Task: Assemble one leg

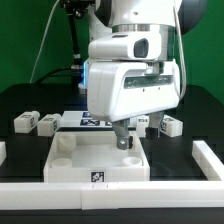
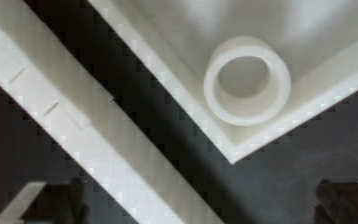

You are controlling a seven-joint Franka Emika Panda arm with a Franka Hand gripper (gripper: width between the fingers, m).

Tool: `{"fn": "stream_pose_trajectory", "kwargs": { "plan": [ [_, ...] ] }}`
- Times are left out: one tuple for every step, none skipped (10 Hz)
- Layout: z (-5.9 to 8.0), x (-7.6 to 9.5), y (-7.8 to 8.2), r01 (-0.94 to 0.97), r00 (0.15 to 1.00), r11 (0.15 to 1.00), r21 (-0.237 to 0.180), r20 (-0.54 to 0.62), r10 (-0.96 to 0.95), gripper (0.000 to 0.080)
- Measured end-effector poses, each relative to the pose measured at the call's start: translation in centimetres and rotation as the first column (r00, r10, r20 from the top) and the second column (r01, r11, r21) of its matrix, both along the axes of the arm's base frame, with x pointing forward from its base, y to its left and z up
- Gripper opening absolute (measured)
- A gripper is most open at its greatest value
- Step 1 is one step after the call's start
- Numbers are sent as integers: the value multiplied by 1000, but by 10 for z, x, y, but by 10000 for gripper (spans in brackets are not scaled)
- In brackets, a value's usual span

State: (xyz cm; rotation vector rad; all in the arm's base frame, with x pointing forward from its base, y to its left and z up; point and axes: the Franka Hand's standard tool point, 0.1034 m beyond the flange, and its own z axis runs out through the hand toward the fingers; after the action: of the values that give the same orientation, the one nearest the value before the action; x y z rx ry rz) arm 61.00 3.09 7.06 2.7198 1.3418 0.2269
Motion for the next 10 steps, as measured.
{"fn": "stream_pose_trajectory", "kwargs": {
  "plan": [
    [1,1,-1,-2,1000,1000,-8,11,3,650],
    [1,1,-1,-3,1000,1000,-10,11,3,650],
    [1,1,-1,-3,1000,1000,-10,11,3,650],
    [1,1,-1,-2,1000,1000,-10,11,2,650],
    [1,1,-1,-2,1000,1000,-10,11,2,650],
    [1,1,-1,-2,1000,1000,-10,11,2,650],
    [0,0,-2,-9,1000,1000,-11,12,9,650],
    [-5,-9,-5,-36,999,999,-15,5,36,650],
    [-6,-18,-7,-64,998,998,-21,-6,64,650],
    [-4,-24,-12,-149,989,988,-36,-18,148,650]
  ]
}}
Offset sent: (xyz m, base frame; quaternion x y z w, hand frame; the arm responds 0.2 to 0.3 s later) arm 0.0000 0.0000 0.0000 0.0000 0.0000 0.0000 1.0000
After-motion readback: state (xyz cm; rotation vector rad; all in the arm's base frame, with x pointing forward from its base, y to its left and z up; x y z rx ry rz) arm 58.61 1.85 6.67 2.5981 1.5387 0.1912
